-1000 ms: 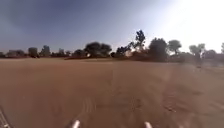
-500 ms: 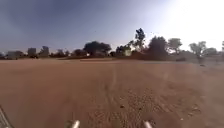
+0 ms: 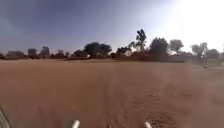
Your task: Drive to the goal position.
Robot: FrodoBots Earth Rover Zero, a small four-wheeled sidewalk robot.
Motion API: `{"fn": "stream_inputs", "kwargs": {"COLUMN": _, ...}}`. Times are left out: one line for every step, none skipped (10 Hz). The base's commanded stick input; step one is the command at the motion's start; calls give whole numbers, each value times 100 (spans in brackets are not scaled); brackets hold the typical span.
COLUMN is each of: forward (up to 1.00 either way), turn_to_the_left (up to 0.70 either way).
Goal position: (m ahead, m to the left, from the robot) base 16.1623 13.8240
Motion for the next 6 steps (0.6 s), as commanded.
{"fn": "stream_inputs", "kwargs": {"forward": 100, "turn_to_the_left": 0}}
{"fn": "stream_inputs", "kwargs": {"forward": 100, "turn_to_the_left": 0}}
{"fn": "stream_inputs", "kwargs": {"forward": 100, "turn_to_the_left": 0}}
{"fn": "stream_inputs", "kwargs": {"forward": 100, "turn_to_the_left": 0}}
{"fn": "stream_inputs", "kwargs": {"forward": 100, "turn_to_the_left": 0}}
{"fn": "stream_inputs", "kwargs": {"forward": 100, "turn_to_the_left": 0}}
